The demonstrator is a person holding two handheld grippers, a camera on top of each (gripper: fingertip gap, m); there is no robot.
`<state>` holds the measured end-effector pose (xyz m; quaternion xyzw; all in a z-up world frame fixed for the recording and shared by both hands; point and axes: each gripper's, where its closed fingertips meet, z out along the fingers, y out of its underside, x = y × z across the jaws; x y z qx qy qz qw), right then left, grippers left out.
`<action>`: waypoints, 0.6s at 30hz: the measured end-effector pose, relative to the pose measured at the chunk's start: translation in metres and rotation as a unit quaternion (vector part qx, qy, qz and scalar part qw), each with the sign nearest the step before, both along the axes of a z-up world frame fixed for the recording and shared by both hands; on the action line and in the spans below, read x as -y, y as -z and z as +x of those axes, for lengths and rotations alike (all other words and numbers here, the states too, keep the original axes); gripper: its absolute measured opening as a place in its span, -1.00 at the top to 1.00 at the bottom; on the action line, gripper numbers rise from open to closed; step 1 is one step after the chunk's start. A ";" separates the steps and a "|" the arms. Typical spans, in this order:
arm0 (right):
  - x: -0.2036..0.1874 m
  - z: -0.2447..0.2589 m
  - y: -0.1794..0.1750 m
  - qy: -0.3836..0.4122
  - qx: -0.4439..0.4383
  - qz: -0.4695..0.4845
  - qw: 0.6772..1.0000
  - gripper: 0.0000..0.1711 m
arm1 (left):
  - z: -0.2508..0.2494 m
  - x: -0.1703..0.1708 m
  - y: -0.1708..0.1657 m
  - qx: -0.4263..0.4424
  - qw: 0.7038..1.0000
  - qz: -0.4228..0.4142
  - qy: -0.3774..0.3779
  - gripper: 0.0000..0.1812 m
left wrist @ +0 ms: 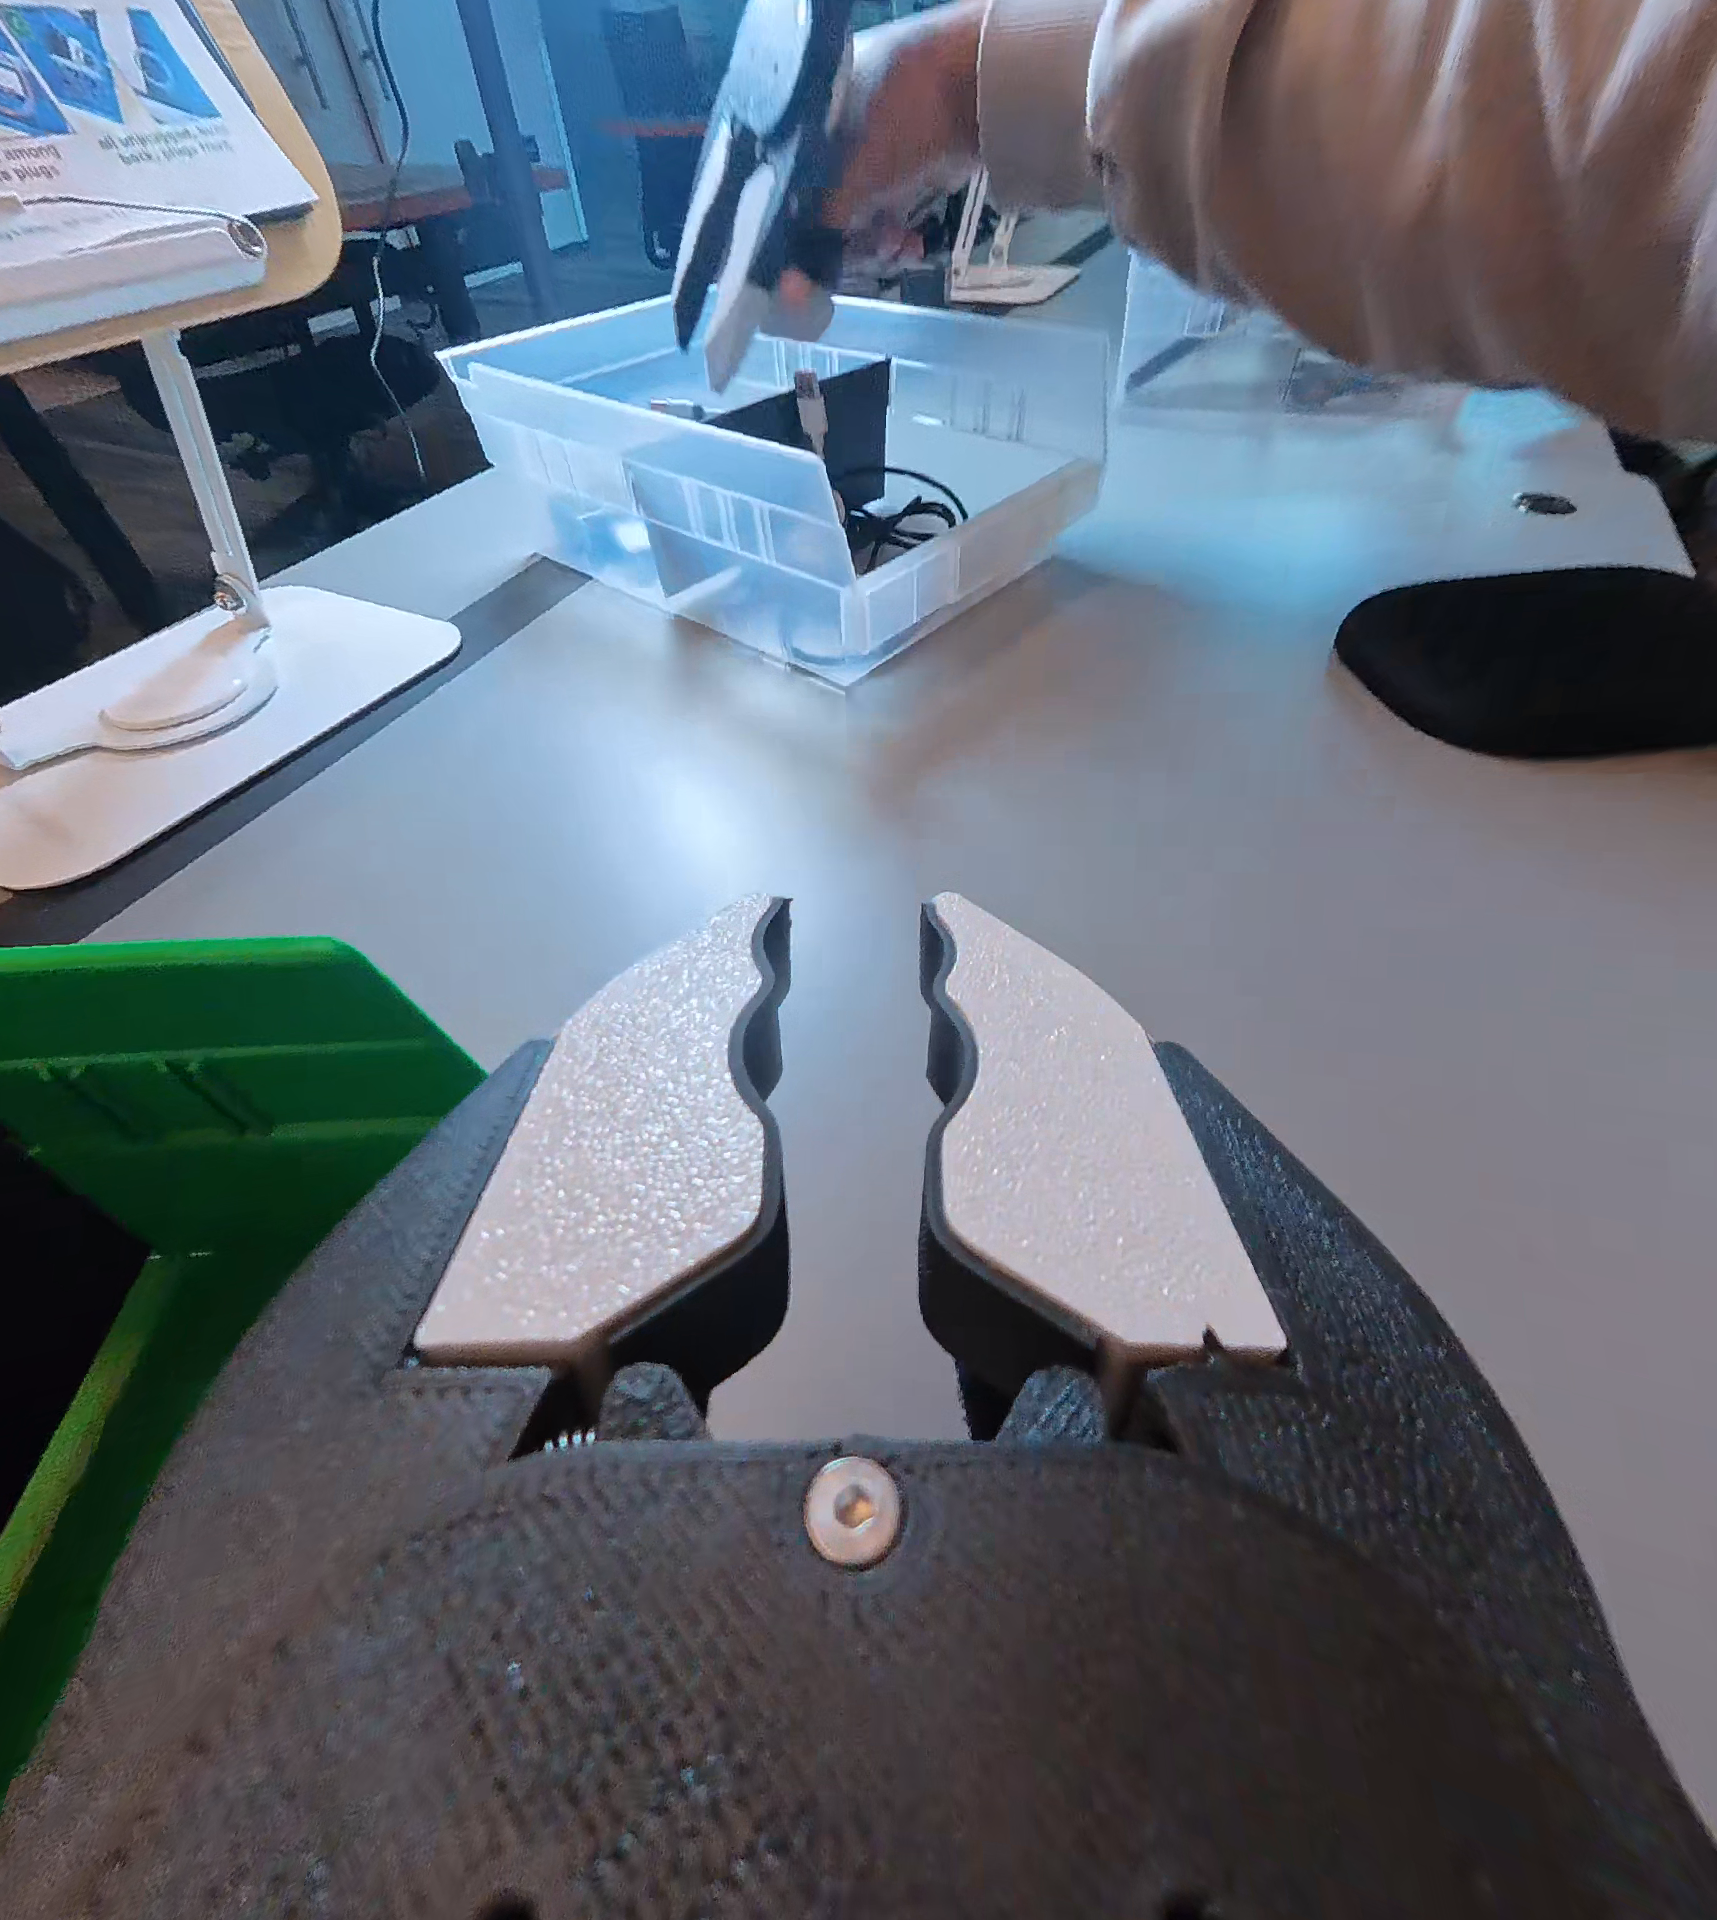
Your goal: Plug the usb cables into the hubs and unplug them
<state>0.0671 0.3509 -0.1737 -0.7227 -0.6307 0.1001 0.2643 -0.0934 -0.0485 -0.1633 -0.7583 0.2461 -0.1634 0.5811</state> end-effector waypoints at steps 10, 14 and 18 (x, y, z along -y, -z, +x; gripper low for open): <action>0.088 -0.007 -0.089 -0.085 -0.164 0.107 0.977 0.42 | -0.011 -0.005 0.002 -0.009 0.999 0.000 -0.034 0.72; 0.164 0.014 -0.080 -0.121 -0.197 0.114 0.966 0.37 | -0.028 -0.008 0.005 -0.040 0.996 0.001 -0.076 0.69; 0.215 0.047 -0.044 -0.101 -0.199 0.114 0.968 0.45 | -0.056 -0.013 0.020 -0.099 0.984 -0.034 -0.145 0.62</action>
